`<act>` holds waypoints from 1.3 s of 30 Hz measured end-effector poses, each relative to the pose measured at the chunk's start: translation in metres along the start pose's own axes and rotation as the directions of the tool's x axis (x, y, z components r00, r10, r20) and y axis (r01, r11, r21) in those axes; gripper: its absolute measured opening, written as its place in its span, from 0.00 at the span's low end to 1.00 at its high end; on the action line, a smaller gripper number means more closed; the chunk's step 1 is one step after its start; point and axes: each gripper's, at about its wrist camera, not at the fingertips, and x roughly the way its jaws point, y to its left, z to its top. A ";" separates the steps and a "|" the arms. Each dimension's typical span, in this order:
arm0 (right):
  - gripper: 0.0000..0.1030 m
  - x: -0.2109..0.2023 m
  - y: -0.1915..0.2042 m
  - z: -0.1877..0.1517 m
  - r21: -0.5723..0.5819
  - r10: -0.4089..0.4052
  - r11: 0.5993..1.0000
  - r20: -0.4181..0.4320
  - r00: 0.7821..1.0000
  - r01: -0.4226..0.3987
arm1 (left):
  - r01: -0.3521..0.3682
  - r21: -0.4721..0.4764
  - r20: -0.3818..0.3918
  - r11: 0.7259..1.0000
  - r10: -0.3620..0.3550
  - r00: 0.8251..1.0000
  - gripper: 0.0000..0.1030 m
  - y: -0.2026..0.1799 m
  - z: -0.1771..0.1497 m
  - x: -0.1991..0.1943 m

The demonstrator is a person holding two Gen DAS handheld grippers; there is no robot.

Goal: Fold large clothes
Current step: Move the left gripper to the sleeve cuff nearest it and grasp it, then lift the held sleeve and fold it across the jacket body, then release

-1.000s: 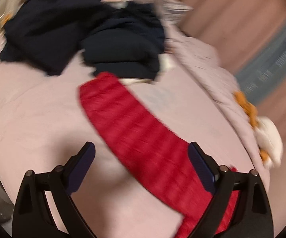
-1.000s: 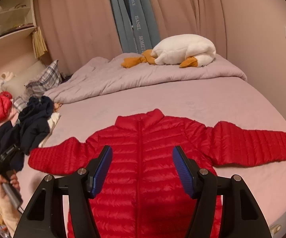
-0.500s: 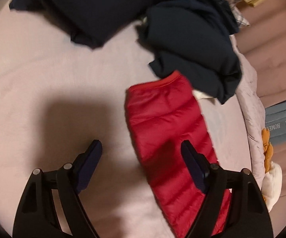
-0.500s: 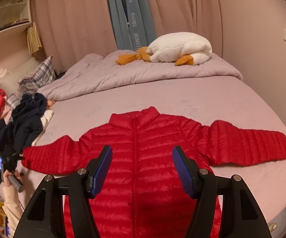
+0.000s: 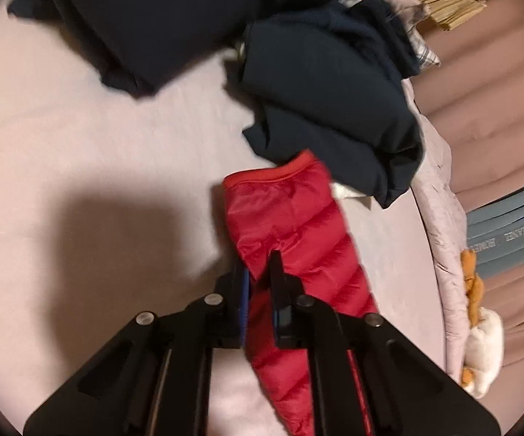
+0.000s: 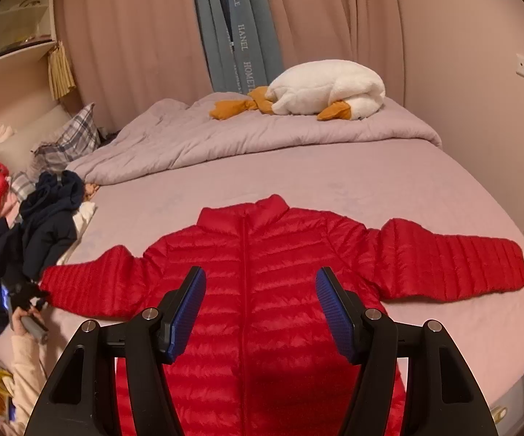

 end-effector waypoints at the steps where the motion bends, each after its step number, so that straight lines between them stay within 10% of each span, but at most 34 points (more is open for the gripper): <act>1: 0.63 -0.002 0.000 0.000 -0.001 0.003 1.000 0.004 1.000 -0.003 | 0.027 0.011 0.023 1.000 -0.027 0.999 0.06 -0.006 -0.002 -0.012; 10: 0.63 -0.024 -0.014 -0.004 0.030 0.027 0.999 0.056 0.998 -0.029 | 0.263 0.233 0.157 0.936 -0.303 0.940 0.05 -0.100 -0.021 -0.156; 17: 0.63 -0.036 -0.028 -0.007 0.061 -0.001 0.998 0.099 0.995 -0.005 | 0.393 0.463 0.100 0.795 -0.487 0.868 0.05 -0.188 -0.076 -0.231; 39: 0.63 -0.056 -0.073 -0.022 0.155 0.006 0.988 0.146 0.989 -0.028 | 0.541 0.744 -0.247 0.392 -0.591 0.768 0.05 -0.283 -0.237 -0.304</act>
